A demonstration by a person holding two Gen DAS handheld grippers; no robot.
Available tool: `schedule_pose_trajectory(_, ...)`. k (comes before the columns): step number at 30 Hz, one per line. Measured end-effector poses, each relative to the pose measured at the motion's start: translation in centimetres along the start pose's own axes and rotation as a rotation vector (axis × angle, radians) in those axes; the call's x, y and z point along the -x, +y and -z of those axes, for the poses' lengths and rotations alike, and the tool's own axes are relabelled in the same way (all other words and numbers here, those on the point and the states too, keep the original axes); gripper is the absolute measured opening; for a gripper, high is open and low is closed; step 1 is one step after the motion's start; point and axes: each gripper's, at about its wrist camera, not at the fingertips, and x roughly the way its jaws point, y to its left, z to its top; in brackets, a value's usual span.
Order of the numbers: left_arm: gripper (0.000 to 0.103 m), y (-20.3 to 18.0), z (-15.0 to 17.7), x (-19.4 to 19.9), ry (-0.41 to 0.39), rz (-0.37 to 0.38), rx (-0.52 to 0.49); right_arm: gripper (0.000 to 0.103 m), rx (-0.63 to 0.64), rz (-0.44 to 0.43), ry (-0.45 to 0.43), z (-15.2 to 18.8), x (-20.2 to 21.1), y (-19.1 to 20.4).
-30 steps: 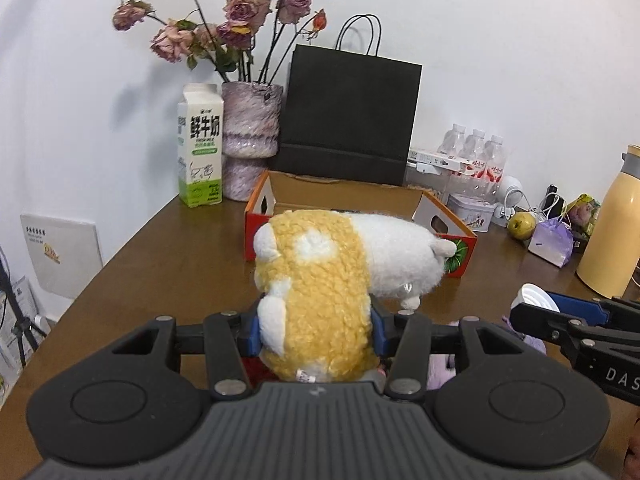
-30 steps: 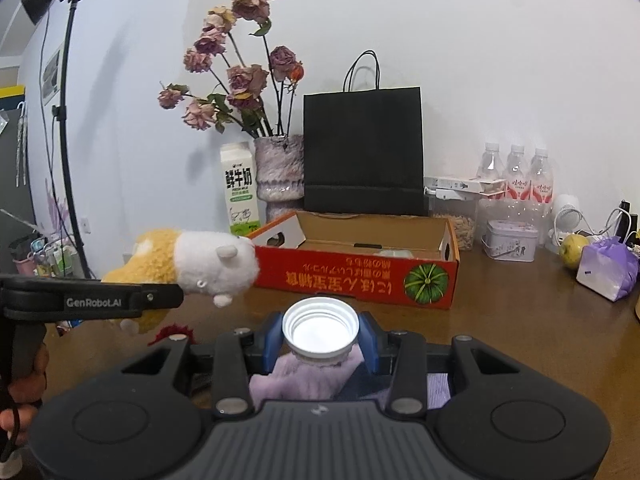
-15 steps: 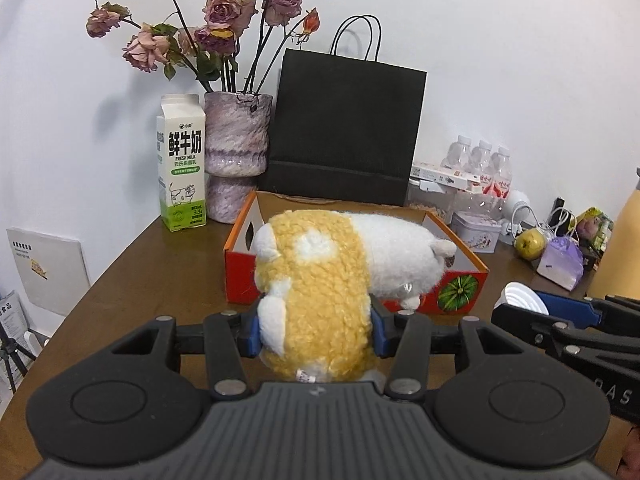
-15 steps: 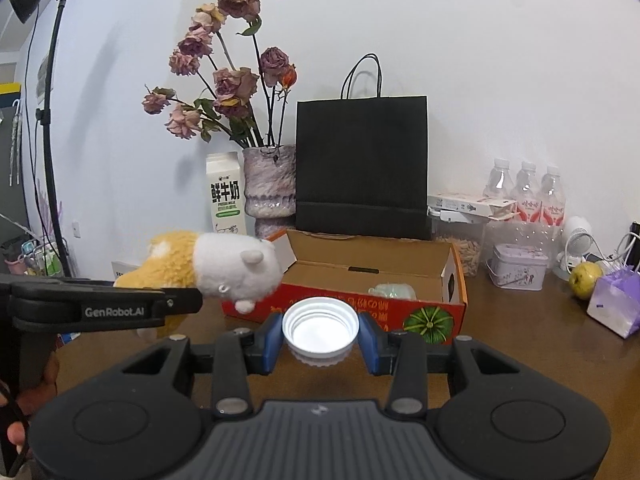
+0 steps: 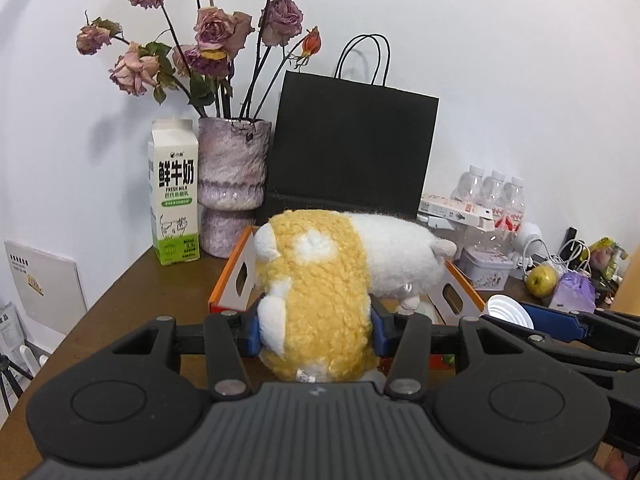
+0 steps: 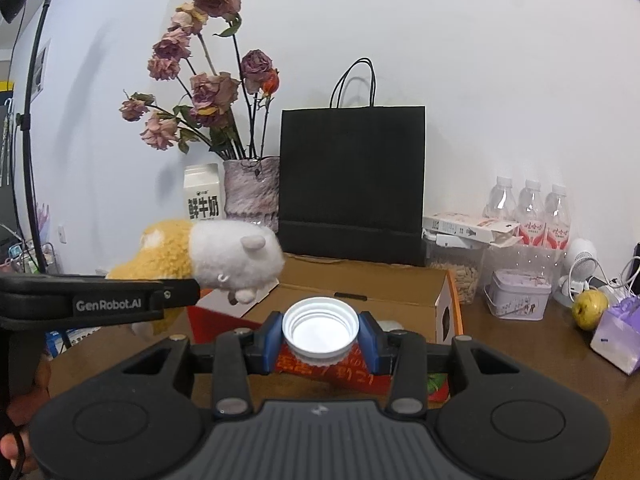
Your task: Organize objects
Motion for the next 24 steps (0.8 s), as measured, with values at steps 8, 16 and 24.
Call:
schedule_pose_trajectory(8, 0.049, -0.3, -1.3, -2.1, -0.021, -0.014, 0.01, 0.039, 0.004, -0.006, -0.002, -1.2, -2.3, -0.6)
schedule_pose_trajectory(16, 0.049, -0.7, -3.1, -4.4, -0.044, -0.029, 0.023, 0.039, 0.012, -0.003, -0.015, -2.5, -4.5, -1.2)
schedule_pose_trajectory(24, 0.049, -1.1, -4.0, -7.3, -0.04, -0.06, 0.023, 0.039, -0.013, 0.007, -0.001, -3.5, -7.6, -3.0)
